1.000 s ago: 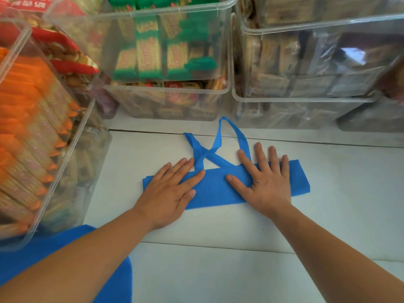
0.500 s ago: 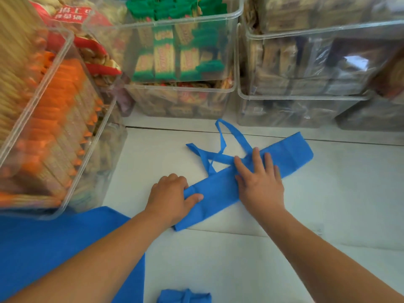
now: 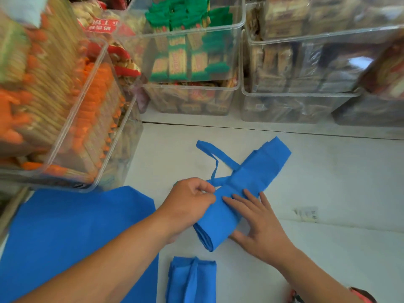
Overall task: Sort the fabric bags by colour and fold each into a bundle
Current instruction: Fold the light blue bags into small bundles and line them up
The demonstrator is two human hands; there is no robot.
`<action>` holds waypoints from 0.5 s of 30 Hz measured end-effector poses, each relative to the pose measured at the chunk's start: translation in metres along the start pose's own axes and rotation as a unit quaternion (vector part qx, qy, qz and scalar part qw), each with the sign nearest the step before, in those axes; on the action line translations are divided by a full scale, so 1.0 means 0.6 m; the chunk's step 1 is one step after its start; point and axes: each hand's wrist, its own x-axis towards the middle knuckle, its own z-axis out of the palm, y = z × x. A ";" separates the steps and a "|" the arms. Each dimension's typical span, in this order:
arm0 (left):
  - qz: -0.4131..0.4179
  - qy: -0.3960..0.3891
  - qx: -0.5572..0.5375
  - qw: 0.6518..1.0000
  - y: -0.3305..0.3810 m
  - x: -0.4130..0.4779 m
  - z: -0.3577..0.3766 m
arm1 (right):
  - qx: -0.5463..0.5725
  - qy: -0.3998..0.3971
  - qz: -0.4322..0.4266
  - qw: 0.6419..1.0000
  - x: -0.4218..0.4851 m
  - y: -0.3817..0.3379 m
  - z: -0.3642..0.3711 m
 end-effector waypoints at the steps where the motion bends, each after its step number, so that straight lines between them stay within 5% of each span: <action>1: 0.012 -0.019 -0.007 1.000 0.006 -0.009 0.004 | 0.034 0.011 0.014 0.999 -0.002 0.001 -0.002; 7: 0.180 -0.072 0.076 0.978 0.009 -0.021 0.034 | 0.200 0.043 0.113 0.972 -0.024 -0.011 -0.033; 11: 0.144 -0.105 -0.034 0.983 -0.002 0.013 0.083 | 0.244 0.085 0.211 0.943 -0.004 -0.012 -0.059; 15: 0.127 -0.024 -0.050 0.990 -0.019 0.059 0.110 | 0.211 0.083 0.291 0.929 0.041 0.000 -0.080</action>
